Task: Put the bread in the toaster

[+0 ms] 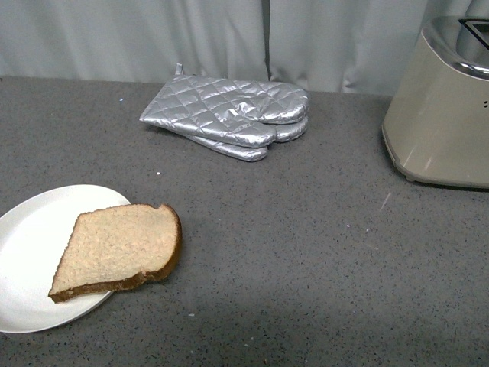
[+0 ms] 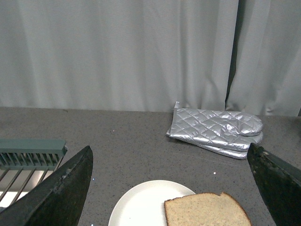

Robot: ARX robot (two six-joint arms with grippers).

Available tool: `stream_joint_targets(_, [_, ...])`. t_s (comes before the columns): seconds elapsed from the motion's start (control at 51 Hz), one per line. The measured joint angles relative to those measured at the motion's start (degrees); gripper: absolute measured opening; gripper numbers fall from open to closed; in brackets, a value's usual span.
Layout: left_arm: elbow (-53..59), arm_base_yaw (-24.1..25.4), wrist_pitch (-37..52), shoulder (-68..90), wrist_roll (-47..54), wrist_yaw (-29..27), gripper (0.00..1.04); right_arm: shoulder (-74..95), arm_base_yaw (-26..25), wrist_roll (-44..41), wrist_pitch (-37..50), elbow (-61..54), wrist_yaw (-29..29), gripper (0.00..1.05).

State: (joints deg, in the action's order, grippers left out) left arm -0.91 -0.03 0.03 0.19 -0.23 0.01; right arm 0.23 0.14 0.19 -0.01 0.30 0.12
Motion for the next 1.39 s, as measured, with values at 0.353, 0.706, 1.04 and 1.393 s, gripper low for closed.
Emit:
stream_joint_targets(0.353, [0.0, 0.0, 0.0, 0.0, 0.0, 0.0, 0.98, 0.0, 0.0, 0.0, 0.0, 0.0, 0.0, 0.95])
stream_joint_targets(0.706, [0.0, 0.0, 0.0, 0.0, 0.0, 0.0, 0.98, 0.0, 0.0, 0.0, 0.0, 0.0, 0.0, 0.95])
stream_joint_targets(1.04, [0.0, 0.0, 0.0, 0.0, 0.0, 0.0, 0.98, 0.0, 0.0, 0.0, 0.0, 0.0, 0.0, 0.95])
stream_joint_targets(1.393, [0.0, 0.0, 0.0, 0.0, 0.0, 0.0, 0.98, 0.0, 0.0, 0.0, 0.0, 0.0, 0.0, 0.95])
